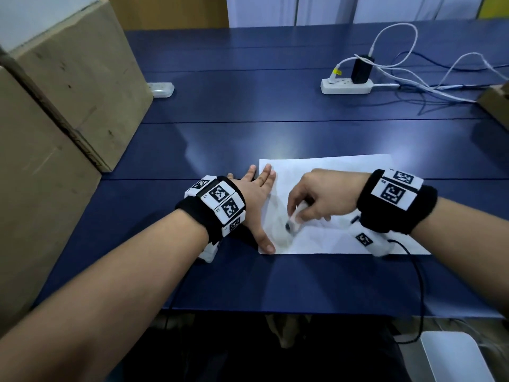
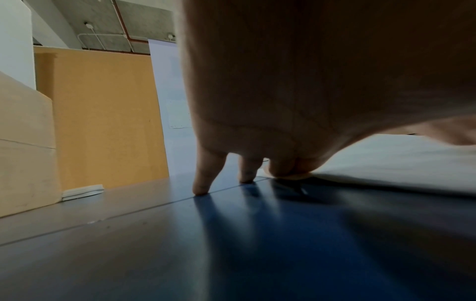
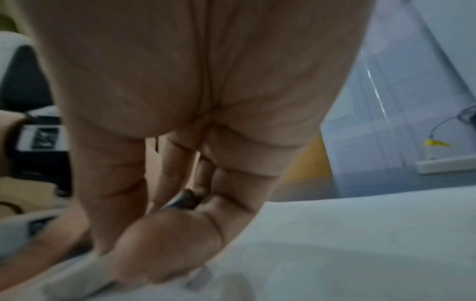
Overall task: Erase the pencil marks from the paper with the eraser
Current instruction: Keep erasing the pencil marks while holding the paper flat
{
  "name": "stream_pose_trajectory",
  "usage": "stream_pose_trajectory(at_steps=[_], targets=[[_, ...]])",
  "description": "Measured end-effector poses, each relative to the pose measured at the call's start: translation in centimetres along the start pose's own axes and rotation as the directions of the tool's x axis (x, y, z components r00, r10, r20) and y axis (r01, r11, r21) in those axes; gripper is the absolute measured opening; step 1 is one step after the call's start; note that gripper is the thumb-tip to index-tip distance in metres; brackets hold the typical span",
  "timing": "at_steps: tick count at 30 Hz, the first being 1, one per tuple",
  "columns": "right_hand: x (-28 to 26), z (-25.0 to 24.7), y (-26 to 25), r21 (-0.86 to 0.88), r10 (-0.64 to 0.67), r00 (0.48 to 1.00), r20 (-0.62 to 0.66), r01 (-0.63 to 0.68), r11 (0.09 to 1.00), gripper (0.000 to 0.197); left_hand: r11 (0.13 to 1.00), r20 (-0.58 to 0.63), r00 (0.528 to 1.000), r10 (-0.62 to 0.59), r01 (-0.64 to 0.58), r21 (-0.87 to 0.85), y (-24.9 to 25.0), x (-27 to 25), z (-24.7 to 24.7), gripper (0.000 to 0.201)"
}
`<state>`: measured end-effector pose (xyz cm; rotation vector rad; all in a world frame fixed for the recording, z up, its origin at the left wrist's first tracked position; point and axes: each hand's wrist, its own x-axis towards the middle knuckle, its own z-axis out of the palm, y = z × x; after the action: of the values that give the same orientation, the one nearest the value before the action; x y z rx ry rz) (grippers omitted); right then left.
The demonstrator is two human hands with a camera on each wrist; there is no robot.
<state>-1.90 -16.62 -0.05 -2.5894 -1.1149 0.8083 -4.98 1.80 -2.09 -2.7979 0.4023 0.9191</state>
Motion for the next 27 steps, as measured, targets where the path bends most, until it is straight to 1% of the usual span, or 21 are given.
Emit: stream_pose_trajectory(at_steps=[2,4,5,6,8,9,10,11,12,14,15,16,17,18,19,21,22,23,24,25,27], targets=[[0.9,-0.6,0.9,-0.006,0.082,0.985,-0.154,-0.084,0.996,0.011,1.000,-0.008,1.000,0.002,-0.002,-0.006,-0.1,0.0,0.0,0.166],[1.1,-0.8,1.6,-0.001,0.120,0.960,-0.252,-0.125,0.992,0.011,1.000,-0.007,1.000,0.002,-0.002,-0.008,-0.1,0.0,0.1,0.166],[0.9,-0.7,1.5,-0.015,0.101,0.964,-0.247,-0.108,0.994,0.011,1.000,-0.005,1.000,0.003,-0.003,-0.006,-0.1,0.0,0.0,0.166],[0.7,-0.5,1.3,-0.020,0.064,0.978,-0.198,-0.070,0.997,0.011,1.000,-0.003,1.000,0.004,-0.004,-0.006,-0.1,-0.1,0.0,0.166],[-0.2,0.1,0.3,0.027,-0.015,1.000,-0.008,0.015,1.000,0.013,1.000,0.003,1.000,0.001,-0.001,-0.005,0.0,-0.2,-0.1,0.165],[-0.4,0.4,-0.2,0.052,-0.041,0.996,0.073,0.037,0.998,0.013,1.000,0.007,1.000,-0.002,0.002,-0.006,0.1,-0.2,-0.1,0.164],[-0.5,0.6,-0.4,0.063,-0.052,0.993,0.110,0.045,0.997,0.013,1.000,0.008,1.000,-0.005,0.005,-0.006,0.1,-0.1,-0.1,0.165],[-0.4,0.6,-0.3,0.051,-0.047,0.994,0.102,0.042,0.998,0.013,1.000,0.007,1.000,-0.005,0.005,-0.004,0.1,-0.1,-0.1,0.165],[-0.1,0.4,0.0,0.034,-0.027,0.998,0.058,0.025,0.999,0.013,1.000,0.003,1.000,-0.004,0.004,-0.002,0.1,0.0,0.0,0.165],[0.7,-0.3,0.9,0.010,0.046,0.995,-0.089,-0.045,0.999,0.013,1.000,-0.006,1.000,0.003,-0.003,-0.001,0.0,0.0,0.0,0.165],[1.0,-0.6,1.4,0.003,0.084,0.983,-0.165,-0.084,0.996,0.012,1.000,-0.007,1.000,0.007,-0.007,-0.005,0.0,0.0,0.0,0.164],[1.1,-0.7,1.8,0.001,0.107,0.968,-0.226,-0.110,0.994,0.012,1.000,-0.006,1.000,0.012,-0.012,-0.009,0.0,0.0,0.0,0.163],[1.1,-0.7,2.0,-0.001,0.111,0.961,-0.255,-0.115,0.993,0.012,1.000,-0.003,1.000,0.018,-0.018,-0.013,-0.1,0.0,0.0,0.162],[0.9,-0.5,1.9,-0.006,0.092,0.964,-0.249,-0.097,0.995,0.011,1.000,0.000,1.000,0.023,-0.023,-0.014,-0.1,0.0,0.0,0.161],[0.7,-0.3,1.7,-0.011,0.057,0.977,-0.207,-0.060,0.998,0.011,1.000,0.000,1.000,0.026,-0.026,-0.013,-0.1,0.1,0.0,0.160],[0.0,0.4,0.7,0.025,-0.021,0.999,-0.036,0.022,0.999,0.012,1.000,-0.010,1.000,0.024,-0.024,-0.012,0.0,0.2,0.2,0.155],[-0.3,0.7,0.3,0.056,-0.046,0.998,0.041,0.044,0.997,0.014,1.000,-0.019,1.000,0.018,-0.019,-0.016,0.0,0.3,0.3,0.150],[-0.3,0.8,0.1,0.069,-0.055,0.995,0.078,0.049,0.996,0.016,1.000,-0.029,1.000,0.012,-0.013,-0.021,0.1,0.3,0.4,0.146],[-0.2,0.7,0.3,0.058,-0.044,0.997,0.068,0.040,0.998,0.016,1.000,-0.036,0.999,0.010,-0.011,-0.025,0.2,0.4,0.4,0.144],[0.0,0.4,0.5,0.034,-0.018,1.000,0.020,0.018,0.999,0.015,0.999,-0.037,0.999,0.012,-0.013,-0.030,0.2,0.5,0.4,0.142],[0.7,-0.4,1.2,-0.003,0.055,0.989,-0.139,-0.056,0.998,0.013,0.999,-0.026,1.000,0.011,-0.012,-0.038,0.1,0.4,0.3,0.143]])
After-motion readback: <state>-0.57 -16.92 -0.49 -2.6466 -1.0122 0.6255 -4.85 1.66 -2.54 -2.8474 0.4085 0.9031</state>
